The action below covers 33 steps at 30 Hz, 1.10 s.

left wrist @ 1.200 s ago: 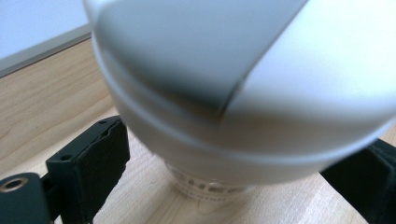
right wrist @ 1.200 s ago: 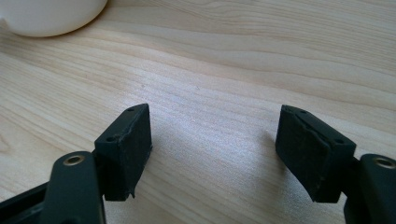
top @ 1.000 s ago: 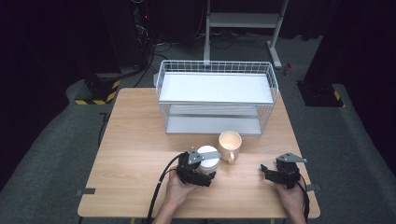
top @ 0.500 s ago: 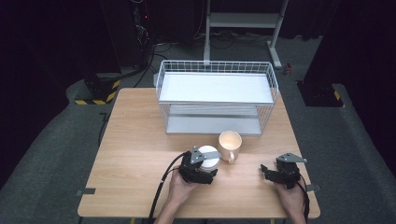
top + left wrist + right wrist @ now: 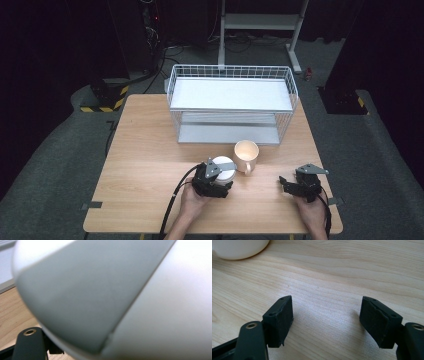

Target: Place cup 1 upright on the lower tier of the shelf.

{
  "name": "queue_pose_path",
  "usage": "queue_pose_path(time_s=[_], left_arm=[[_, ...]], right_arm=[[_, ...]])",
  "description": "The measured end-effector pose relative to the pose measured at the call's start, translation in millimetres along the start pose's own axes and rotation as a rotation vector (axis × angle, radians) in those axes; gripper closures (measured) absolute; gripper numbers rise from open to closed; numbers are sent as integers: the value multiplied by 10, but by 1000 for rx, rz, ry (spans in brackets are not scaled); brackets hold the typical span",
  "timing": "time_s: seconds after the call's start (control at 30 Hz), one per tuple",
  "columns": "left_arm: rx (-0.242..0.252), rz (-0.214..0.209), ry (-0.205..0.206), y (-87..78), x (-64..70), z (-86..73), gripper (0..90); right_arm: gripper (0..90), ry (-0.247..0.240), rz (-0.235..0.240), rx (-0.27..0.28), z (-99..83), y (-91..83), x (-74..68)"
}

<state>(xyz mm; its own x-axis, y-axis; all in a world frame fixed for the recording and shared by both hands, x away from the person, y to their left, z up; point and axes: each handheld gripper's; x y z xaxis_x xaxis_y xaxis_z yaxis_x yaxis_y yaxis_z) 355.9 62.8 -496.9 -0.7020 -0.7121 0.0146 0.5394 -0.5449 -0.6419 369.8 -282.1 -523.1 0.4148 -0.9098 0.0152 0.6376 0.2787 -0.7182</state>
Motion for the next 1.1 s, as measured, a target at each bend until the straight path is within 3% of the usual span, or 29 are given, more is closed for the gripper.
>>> queue_pose_path(time_s=[1.1], left_arm=[[0, -9, -33, -37, -54, 2, 191]], right_arm=[[270, 1, 0, 0, 0, 0, 0]])
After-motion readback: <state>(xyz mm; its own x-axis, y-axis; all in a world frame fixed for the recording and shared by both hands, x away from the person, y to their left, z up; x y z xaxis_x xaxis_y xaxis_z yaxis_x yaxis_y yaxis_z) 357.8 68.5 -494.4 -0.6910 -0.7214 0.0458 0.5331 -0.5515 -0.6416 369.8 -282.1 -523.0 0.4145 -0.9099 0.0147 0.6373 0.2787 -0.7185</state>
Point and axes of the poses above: each handheld gripper's, and its own axes: y roughly forward along the jaws, z roughly out of its top, x roughly to its right, and after that the axes turned 2 degrees about -x, right-handed
